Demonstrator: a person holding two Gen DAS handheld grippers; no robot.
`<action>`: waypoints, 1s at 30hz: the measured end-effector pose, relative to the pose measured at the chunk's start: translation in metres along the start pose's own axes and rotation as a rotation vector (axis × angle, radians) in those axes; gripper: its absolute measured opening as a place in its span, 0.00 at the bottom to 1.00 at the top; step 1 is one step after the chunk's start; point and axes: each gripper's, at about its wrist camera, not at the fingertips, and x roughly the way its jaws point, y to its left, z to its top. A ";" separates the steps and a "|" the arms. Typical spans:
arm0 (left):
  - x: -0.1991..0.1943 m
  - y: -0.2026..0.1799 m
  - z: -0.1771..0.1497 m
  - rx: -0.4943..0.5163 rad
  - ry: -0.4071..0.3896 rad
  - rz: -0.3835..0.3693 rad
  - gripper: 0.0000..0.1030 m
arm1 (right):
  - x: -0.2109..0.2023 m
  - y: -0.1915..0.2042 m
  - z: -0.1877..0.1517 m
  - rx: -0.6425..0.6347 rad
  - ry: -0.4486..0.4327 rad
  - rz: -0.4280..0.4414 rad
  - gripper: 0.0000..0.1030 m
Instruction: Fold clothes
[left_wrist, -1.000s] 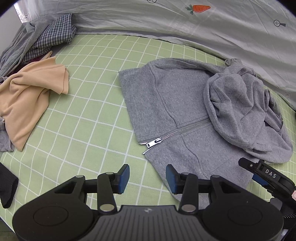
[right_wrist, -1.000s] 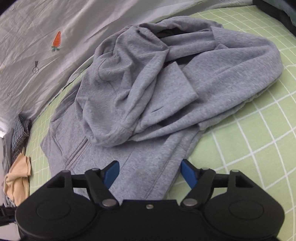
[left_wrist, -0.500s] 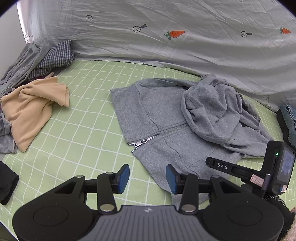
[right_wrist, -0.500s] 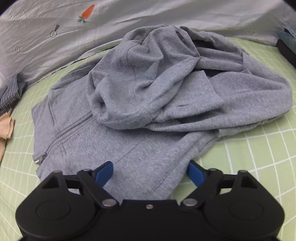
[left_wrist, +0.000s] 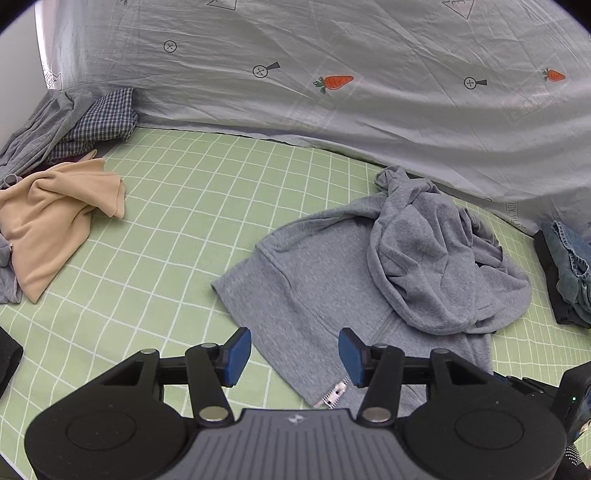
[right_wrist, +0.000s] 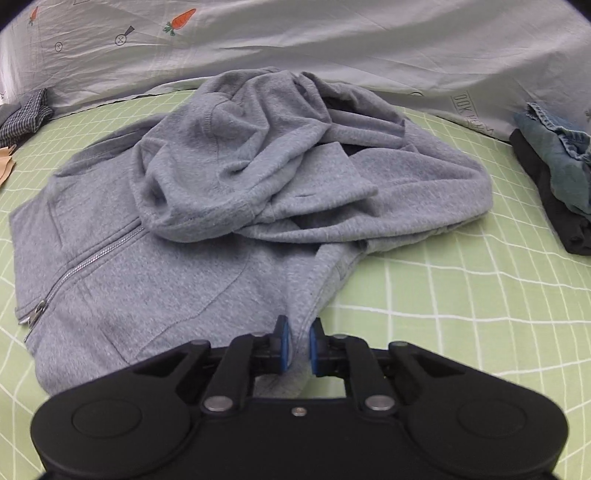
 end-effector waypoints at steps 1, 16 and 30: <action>0.003 -0.006 -0.001 0.019 0.005 0.004 0.55 | -0.003 -0.014 -0.004 0.002 0.003 -0.032 0.11; 0.051 -0.052 0.001 0.076 0.077 -0.032 0.55 | -0.042 -0.094 0.010 0.284 -0.130 -0.081 0.51; 0.077 -0.040 0.002 -0.024 0.160 0.038 0.55 | -0.016 -0.065 0.052 0.184 0.141 0.130 0.15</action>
